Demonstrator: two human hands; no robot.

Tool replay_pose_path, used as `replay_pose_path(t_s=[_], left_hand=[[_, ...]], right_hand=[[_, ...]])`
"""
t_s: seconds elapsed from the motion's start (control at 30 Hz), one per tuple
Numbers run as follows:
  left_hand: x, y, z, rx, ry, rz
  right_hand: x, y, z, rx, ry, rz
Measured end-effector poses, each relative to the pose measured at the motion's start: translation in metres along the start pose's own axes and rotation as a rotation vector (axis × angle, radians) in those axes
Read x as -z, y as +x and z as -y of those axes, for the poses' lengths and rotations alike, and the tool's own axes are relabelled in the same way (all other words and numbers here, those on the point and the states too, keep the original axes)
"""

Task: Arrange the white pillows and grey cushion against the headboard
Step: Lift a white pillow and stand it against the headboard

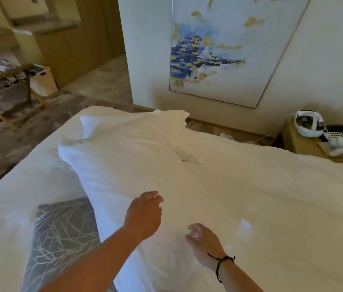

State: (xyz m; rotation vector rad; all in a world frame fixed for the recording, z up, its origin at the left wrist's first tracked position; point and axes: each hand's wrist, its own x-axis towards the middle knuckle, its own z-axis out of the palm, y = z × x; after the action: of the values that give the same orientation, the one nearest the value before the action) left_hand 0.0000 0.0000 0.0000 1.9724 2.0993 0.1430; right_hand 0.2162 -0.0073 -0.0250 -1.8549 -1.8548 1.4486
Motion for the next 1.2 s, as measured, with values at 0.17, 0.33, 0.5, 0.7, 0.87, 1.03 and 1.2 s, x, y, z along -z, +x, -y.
replay_pose_path(t_s=[0.17, 0.33, 0.5, 0.7, 0.87, 1.03, 1.2], left_hand=[[-0.037, 0.109, 0.007, -0.279, 0.261, 0.030], [-0.085, 0.130, 0.060, -0.305, 0.366, -0.061], [-0.111, 0.119, 0.101, -0.321, 0.277, -0.127], [-0.123, 0.107, 0.115, -0.348, 0.254, -0.148], [-0.123, 0.097, 0.110, -0.372, 0.259, -0.149], [-0.101, 0.067, 0.098, -0.331, 0.223, -0.082], [-0.058, 0.029, 0.062, -0.249, 0.149, -0.056]], right_hand=[[-0.008, 0.067, -0.003, 0.008, -0.029, -0.153], [0.000, 0.149, -0.003, 0.009, -0.072, -0.285], [0.000, 0.211, 0.007, -0.036, -0.133, -0.312], [0.004, 0.246, 0.017, -0.295, -0.045, -0.132], [-0.012, 0.242, 0.005, -0.242, -0.024, -0.101], [-0.014, 0.190, 0.019, -0.105, 0.074, -0.235], [0.021, 0.113, 0.061, 0.177, 0.216, -0.504]])
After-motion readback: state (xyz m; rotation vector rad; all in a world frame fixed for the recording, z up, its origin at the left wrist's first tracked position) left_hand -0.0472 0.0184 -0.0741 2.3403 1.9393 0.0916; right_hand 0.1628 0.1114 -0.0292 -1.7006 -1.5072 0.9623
